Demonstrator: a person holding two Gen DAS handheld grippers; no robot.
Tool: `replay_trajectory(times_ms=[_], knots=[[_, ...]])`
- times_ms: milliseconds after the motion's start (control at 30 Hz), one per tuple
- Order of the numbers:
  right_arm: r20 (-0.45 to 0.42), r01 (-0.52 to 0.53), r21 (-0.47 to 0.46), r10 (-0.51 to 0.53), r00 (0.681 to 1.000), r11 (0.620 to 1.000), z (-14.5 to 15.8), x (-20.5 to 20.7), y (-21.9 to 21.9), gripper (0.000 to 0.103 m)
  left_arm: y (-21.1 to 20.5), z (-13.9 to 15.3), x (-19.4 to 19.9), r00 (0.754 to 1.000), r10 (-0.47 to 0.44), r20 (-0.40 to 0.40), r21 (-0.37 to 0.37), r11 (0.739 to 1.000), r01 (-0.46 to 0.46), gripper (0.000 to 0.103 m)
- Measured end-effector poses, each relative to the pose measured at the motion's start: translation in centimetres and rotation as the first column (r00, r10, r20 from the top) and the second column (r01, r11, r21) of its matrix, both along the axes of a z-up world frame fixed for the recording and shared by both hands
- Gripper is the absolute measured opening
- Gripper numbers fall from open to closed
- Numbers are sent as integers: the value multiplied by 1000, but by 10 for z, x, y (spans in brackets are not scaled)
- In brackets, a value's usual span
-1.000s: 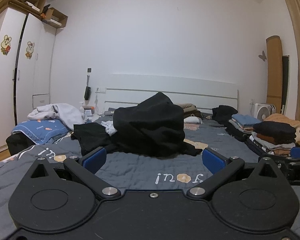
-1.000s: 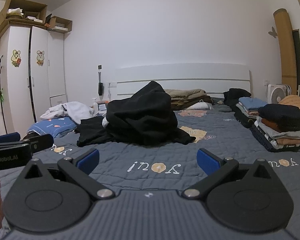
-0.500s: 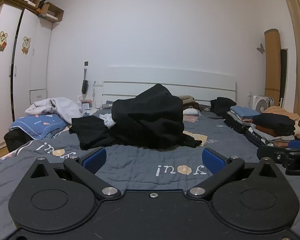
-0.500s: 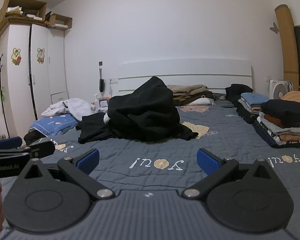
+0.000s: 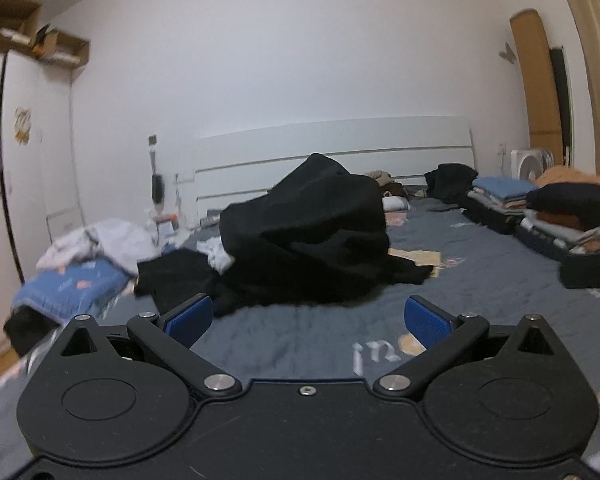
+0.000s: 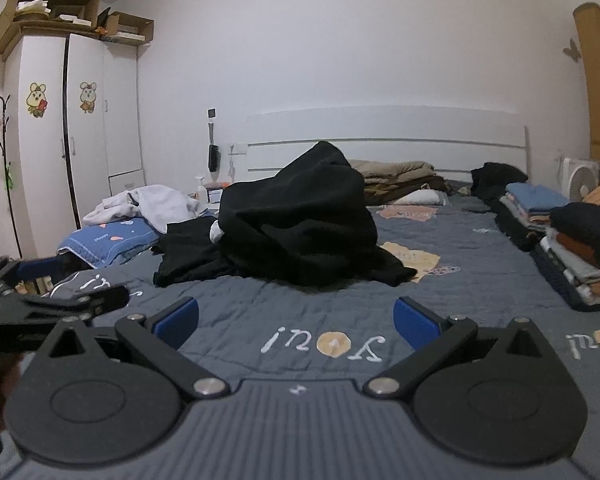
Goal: Fold clothes
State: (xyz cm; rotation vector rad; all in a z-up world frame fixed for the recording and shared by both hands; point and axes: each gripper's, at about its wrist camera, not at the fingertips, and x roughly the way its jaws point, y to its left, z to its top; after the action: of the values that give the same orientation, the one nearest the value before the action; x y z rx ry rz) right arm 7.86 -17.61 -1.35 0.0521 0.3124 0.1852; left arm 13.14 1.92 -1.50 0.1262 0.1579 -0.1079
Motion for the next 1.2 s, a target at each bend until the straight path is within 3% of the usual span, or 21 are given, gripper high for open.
replay_trajectory(times_ms=[67, 267, 367, 433, 500, 633, 700, 733, 767, 800, 833, 867, 1033, 1100, 1200], knots=[[-3, 1, 3, -1, 1000, 1000, -7, 24, -1, 103, 0, 0, 35, 1000, -5, 21, 13, 1000, 5, 103], [32, -4, 54, 3, 999, 999, -45, 92, -12, 103, -7, -17, 152, 996, -16, 83, 144, 990, 4, 102], [60, -12, 93, 7, 998, 996, -67, 115, -18, 103, -11, -30, 213, 996, -6, 86, 222, 975, -14, 93], [63, -29, 137, 21, 998, 990, -78, 125, -23, 103, -12, -35, 253, 998, 24, 65, 278, 960, -41, 79], [69, -52, 160, 41, 997, 986, -86, 133, -28, 103, -10, -56, 285, 999, 35, 30, 322, 946, -43, 81], [109, -57, 173, 39, 993, 983, -103, 138, -36, 103, -21, -75, 339, 997, 72, 42, 499, 863, -83, 81], [96, -49, 174, 33, 995, 983, -110, 142, -41, 103, -26, -84, 364, 996, 86, -6, 537, 841, -70, 81], [86, -41, 180, 26, 996, 983, -111, 142, -44, 103, -31, -95, 373, 994, 104, -31, 575, 815, -67, 80], [81, -30, 190, 15, 997, 981, -112, 141, -47, 103, -36, -102, 380, 993, 119, -29, 613, 786, -76, 76], [87, -27, 203, 9, 996, 979, -112, 138, -51, 103, -39, -103, 385, 991, 127, -34, 635, 769, -77, 49], [99, -27, 216, 5, 995, 976, -113, 135, -54, 103, -41, -105, 387, 988, 131, -78, 644, 764, -50, 9], [104, -29, 223, 6, 995, 974, -113, 133, -56, 103, -42, -103, 388, 985, 132, -113, 637, 770, -30, 4], [121, -13, 243, -17, 993, 970, -102, 125, -65, 103, -21, -72, 332, 989, 41, -140, 427, 904, 23, 3], [126, -13, 260, -21, 992, 966, -97, 120, -69, 103, -17, -64, 296, 986, -15, -165, 379, 922, 77, 3], [112, -13, 295, -21, 994, 955, -88, 107, -75, 103, -9, -55, 234, 980, -109, -168, 330, 930, 160, 2]])
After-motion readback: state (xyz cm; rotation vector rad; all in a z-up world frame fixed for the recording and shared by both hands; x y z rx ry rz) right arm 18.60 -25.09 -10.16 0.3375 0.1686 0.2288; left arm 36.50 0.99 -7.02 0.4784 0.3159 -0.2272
